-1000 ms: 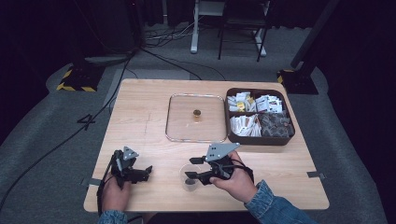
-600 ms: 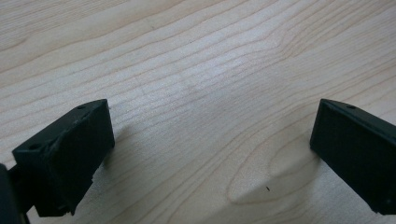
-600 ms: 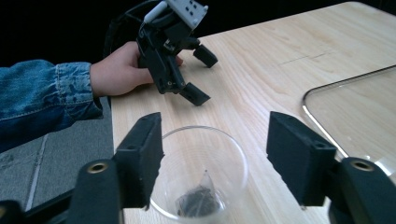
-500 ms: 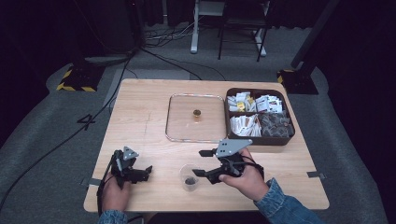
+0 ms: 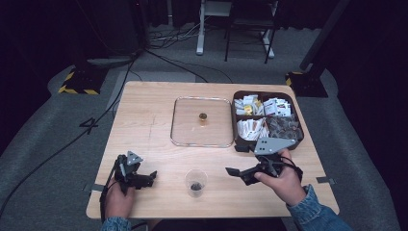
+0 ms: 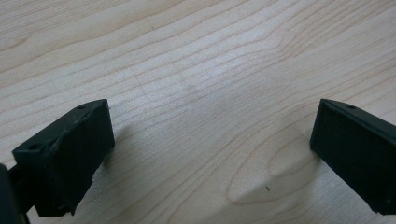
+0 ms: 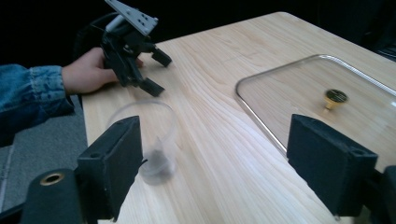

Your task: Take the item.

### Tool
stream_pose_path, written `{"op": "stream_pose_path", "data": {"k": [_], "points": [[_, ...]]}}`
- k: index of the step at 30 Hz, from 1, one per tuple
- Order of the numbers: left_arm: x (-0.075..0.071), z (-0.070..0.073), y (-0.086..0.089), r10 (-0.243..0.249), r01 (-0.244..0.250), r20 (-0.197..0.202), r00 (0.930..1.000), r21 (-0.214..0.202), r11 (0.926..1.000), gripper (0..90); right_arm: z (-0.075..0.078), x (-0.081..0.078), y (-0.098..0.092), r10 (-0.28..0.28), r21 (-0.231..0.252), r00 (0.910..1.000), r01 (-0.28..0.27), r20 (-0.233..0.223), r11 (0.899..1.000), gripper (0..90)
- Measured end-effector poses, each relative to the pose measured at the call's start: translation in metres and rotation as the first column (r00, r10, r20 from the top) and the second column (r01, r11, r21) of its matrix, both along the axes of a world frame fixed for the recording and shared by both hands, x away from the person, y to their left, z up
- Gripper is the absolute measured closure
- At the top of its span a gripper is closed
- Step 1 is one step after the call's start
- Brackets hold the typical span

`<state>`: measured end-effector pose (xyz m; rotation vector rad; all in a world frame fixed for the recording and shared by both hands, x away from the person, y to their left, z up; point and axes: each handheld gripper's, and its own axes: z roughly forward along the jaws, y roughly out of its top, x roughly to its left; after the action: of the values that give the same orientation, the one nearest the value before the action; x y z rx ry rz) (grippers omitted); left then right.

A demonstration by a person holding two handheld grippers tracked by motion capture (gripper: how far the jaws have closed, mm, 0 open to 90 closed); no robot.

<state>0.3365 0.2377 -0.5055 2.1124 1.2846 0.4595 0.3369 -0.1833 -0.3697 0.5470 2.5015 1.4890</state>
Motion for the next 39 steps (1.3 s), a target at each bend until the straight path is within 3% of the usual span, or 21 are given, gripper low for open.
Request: {"op": "stream_pose_path", "data": {"k": [7,14,17,18,19,25,31,33,39], "points": [[0.001,0.0,-0.001,0.008,-0.008,0.002,1.0,-0.002,1.0,0.0,-0.001,0.002,-0.037,-0.068,-0.021,0.9976,0.067,-0.015,0.998,15.9],[0.001,0.0,-0.001,0.009,-0.009,0.002,1.0,0.0,1.0,0.0,-0.008,0.005,-0.068,-0.152,-0.067,0.988,0.15,-0.026,0.986,15.8],[0.001,0.0,-0.001,0.009,-0.009,0.001,1.0,-0.003,1.0,0.0,-0.014,0.008,-0.08,-0.179,-0.071,0.9822,0.175,-0.056,0.982,15.8],[0.001,0.0,-0.001,0.009,-0.009,0.002,1.0,-0.001,1.0,0.0,-0.02,0.011,-0.088,-0.193,-0.064,0.9771,0.188,-0.089,0.98,15.9],[0.001,0.0,-0.001,0.009,-0.009,0.001,1.0,-0.002,1.0,0.0,-0.02,0.011,-0.088,-0.193,-0.064,0.9771,0.188,-0.089,0.98,15.9],[0.001,0.0,-0.001,0.01,-0.01,0.002,1.0,0.0,1.0,0.0,-0.042,0.019,-0.112,-0.262,-0.1,0.9561,0.25,-0.131,0.963,16.0],[0.001,0.0,-0.002,0.015,-0.015,0.002,0.9999,-0.001,0.9999,0.0,-0.06,0.023,-0.124,-0.301,-0.131,0.9453,0.285,-0.126,0.95,15.9],[0.001,0.0,-0.002,0.015,-0.015,0.002,0.9999,-0.001,0.9999,0.0,-0.072,0.024,-0.129,-0.325,-0.134,0.9353,0.307,-0.141,0.942,16.0],[0.0,0.0,-0.002,0.024,-0.024,0.003,0.9997,-0.002,0.9997,0.0,-0.091,0.022,-0.134,-0.345,-0.158,0.9264,0.322,-0.15,0.933,15.9]]}}
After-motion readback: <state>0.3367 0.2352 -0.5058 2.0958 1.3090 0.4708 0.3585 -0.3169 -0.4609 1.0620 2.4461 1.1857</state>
